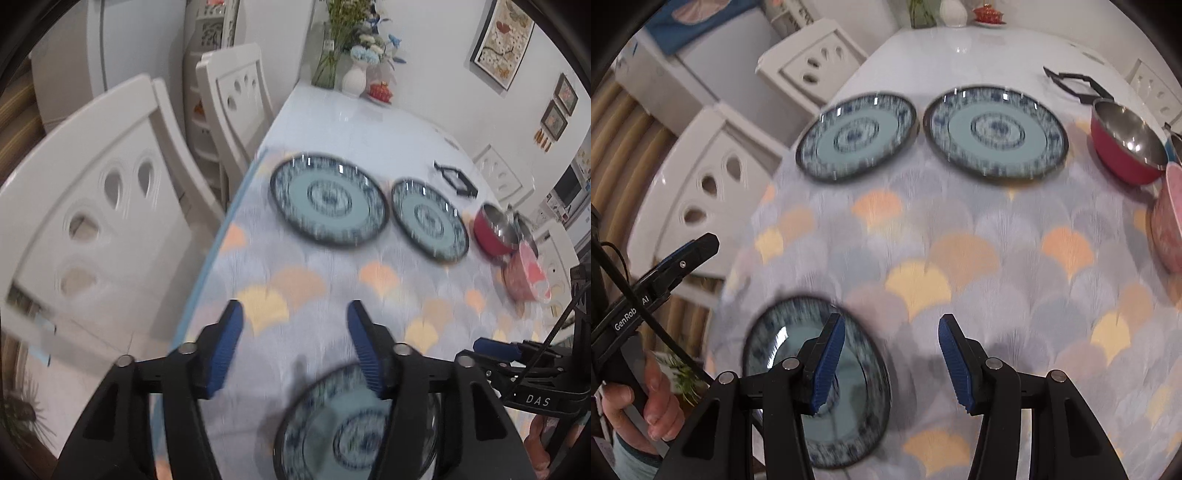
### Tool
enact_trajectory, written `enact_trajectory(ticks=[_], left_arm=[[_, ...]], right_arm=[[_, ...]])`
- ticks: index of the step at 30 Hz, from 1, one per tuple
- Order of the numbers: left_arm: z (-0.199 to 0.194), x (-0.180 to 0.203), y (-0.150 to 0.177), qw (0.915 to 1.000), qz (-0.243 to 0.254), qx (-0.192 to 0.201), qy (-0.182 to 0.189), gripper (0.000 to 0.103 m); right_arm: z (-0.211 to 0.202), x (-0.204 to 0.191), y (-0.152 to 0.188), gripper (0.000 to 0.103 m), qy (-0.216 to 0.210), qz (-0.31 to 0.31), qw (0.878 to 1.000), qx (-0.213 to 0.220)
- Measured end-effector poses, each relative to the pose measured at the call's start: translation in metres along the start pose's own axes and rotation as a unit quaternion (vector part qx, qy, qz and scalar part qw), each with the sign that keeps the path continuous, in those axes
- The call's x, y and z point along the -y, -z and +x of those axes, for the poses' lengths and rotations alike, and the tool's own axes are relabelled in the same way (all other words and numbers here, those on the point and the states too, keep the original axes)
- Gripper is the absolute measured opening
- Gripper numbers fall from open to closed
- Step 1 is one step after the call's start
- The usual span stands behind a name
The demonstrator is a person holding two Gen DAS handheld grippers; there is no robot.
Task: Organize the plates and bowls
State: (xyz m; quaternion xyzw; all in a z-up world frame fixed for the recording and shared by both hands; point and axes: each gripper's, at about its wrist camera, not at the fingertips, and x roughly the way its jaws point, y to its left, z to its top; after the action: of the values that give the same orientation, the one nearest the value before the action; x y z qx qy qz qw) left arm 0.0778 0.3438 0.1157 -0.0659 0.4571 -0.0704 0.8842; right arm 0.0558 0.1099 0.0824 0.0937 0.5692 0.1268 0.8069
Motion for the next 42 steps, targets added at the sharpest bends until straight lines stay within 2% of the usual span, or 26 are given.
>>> enact_trajectory(ticks=[4, 8, 14, 17, 25, 29, 32, 35, 42], left_arm=[[0.007, 0.002, -0.037, 0.9997, 0.005, 0.018, 0.015, 0.063], [0.030, 0.001, -0.073, 0.9993, 0.013, 0.019, 0.030, 0.066], [0.093, -0.009, -0.120, 0.9981, 0.013, -0.013, 0.059, 0.065], [0.123, -0.010, -0.133, 0.9973, 0.023, -0.032, 0.061, 0.064], [0.184, -0.011, -0.153, 0.9929, 0.064, -0.065, 0.077, 0.062], [0.203, -0.015, -0.156, 0.9902, 0.070, -0.080, 0.090, 0.056], [0.211, -0.017, -0.157, 0.9885, 0.070, -0.088, 0.101, 0.048], [0.216, -0.018, -0.156, 0.9878, 0.071, -0.090, 0.105, 0.046], [0.219, -0.018, -0.159, 0.9863, 0.077, -0.088, 0.117, 0.045]], right_arm=[[-0.006, -0.002, -0.032, 0.051, -0.017, 0.018, 0.999, 0.023], [0.001, -0.005, -0.062, 0.051, -0.030, 0.033, 0.999, 0.031], [0.037, -0.008, -0.089, 0.051, -0.024, 0.039, 0.999, 0.012], [0.057, -0.004, -0.099, 0.051, -0.024, 0.048, 0.999, -0.001], [0.090, 0.005, -0.121, 0.051, -0.022, 0.066, 0.997, -0.014], [0.099, 0.005, -0.125, 0.048, -0.025, 0.072, 0.997, -0.020], [0.106, 0.008, -0.125, 0.045, -0.025, 0.076, 0.997, -0.023], [0.110, 0.010, -0.125, 0.043, -0.029, 0.082, 0.996, -0.024], [0.118, 0.007, -0.133, 0.040, -0.027, 0.076, 0.997, -0.021]])
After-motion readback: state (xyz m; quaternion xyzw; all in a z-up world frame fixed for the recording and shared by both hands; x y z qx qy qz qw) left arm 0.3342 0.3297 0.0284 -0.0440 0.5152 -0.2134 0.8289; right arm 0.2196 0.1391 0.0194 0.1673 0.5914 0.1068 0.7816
